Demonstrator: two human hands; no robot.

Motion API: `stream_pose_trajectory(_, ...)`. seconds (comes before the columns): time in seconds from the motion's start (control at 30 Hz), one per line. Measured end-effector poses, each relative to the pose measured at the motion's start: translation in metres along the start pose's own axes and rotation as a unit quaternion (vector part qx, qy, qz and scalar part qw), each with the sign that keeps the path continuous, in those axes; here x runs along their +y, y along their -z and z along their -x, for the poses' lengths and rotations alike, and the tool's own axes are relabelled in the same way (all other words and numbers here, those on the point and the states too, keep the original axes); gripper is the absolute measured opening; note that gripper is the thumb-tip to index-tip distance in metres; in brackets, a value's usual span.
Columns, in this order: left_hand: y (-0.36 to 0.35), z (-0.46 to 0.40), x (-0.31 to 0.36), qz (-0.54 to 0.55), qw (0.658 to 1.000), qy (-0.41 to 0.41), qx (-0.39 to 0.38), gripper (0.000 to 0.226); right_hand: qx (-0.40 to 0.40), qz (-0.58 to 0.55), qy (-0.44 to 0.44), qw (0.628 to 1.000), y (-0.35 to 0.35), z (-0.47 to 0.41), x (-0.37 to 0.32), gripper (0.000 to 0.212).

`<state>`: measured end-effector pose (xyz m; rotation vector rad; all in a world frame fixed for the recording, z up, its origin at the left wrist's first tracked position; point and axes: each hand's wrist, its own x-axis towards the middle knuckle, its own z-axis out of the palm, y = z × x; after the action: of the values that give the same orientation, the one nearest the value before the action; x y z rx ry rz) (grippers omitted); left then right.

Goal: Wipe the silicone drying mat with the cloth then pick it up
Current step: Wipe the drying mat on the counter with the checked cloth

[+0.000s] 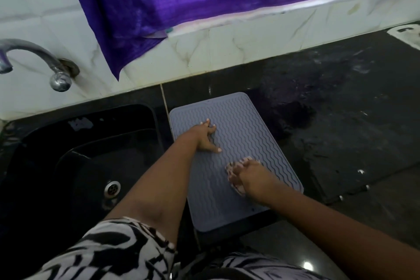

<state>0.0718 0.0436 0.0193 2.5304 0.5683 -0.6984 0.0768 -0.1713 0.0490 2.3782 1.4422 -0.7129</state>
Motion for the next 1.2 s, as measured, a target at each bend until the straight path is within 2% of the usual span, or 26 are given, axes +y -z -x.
stream_pose_trajectory(0.1,-0.009,0.003,0.003,-0.02,1.0,0.01,0.005,0.107,-0.063,-0.011,-0.007,0.998,-0.007,0.039,-0.005,0.037)
stream_pose_trajectory(0.2,-0.016,0.011,0.016,-0.057,0.997,0.033,0.028,0.096,-0.097,-0.172,0.011,0.98,0.007,0.065,0.017,0.03)
stream_pose_trajectory(0.3,-0.026,0.027,0.036,-0.085,0.988,0.019,0.128,0.069,0.004,-0.25,0.038,0.968,0.019,0.064,0.033,0.035)
stream_pose_trajectory(0.37,-0.049,0.039,0.051,-0.046,0.978,0.022,0.201,0.053,0.062,-0.323,0.005,0.944,0.015,0.052,0.027,0.033)
stream_pose_trajectory(0.4,-0.062,0.046,0.056,-0.004,0.975,0.03,0.221,0.046,0.074,-0.303,-0.006,0.95,0.008,0.048,0.024,0.03)
stream_pose_trajectory(0.43,-0.075,0.051,0.059,0.035,0.972,0.037,0.231,0.044,0.084,-0.207,0.008,0.975,-0.001,0.043,0.022,0.03)
stream_pose_trajectory(0.47,-0.086,0.055,0.059,0.058,0.971,0.038,0.228,0.047,0.06,-0.155,0.009,0.986,-0.01,0.045,0.017,0.038)
stream_pose_trajectory(0.5,-0.094,0.057,0.058,0.058,0.975,0.04,0.21,0.053,0.024,-0.151,-0.008,0.988,-0.029,0.049,0.01,0.048)
stream_pose_trajectory(0.57,-0.099,0.06,0.057,0.026,0.983,0.041,0.176,0.062,0.018,-0.033,0.019,0.999,-0.046,0.064,0.004,0.061)
stream_pose_trajectory(0.67,-0.104,0.063,0.059,0.029,0.989,0.049,0.134,0.065,-0.035,0.035,0.006,0.999,-0.058,0.074,0.006,0.065)
stream_pose_trajectory(0.83,-0.101,0.063,0.066,0.04,0.993,0.073,0.084,0.065,-0.043,-0.008,-0.033,0.998,-0.065,0.09,0.005,0.034)
stream_pose_trajectory(0.93,-0.093,0.065,0.067,0.033,0.994,0.071,0.073,0.067,-0.028,-0.186,0.022,0.982,-0.052,0.117,0.032,0.033)
stream_pose_trajectory(1.0,-0.084,0.063,0.065,0.023,0.996,0.077,0.046,0.07,-0.013,-0.302,0.048,0.952,-0.03,0.13,0.053,0.037)
stream_pose_trajectory(1.03,-0.077,0.061,0.063,0.023,0.996,0.078,0.039,0.069,0.002,-0.395,0.041,0.918,-0.018,0.13,0.06,0.038)
stream_pose_trajectory(1.07,-0.068,0.059,0.061,0.034,0.996,0.076,0.044,0.063,0.021,-0.511,0.026,0.859,-0.007,0.125,0.065,0.038)
stream_pose_trajectory(1.1,-0.059,0.058,0.058,0.055,0.994,0.062,0.067,0.052,0.028,-0.621,0.0,0.783,0.0,0.116,0.072,0.042)
stream_pose_trajectory(1.13,-0.05,0.056,0.055,0.096,0.988,0.058,0.103,0.042,0.016,-0.704,-0.027,0.71,0.007,0.105,0.079,0.047)
stream_pose_trajectory(1.2,-0.036,0.051,0.046,0.185,0.962,0.08,0.187,0.03,-0.034,-0.812,-0.05,0.581,0.015,0.083,0.09,0.042)
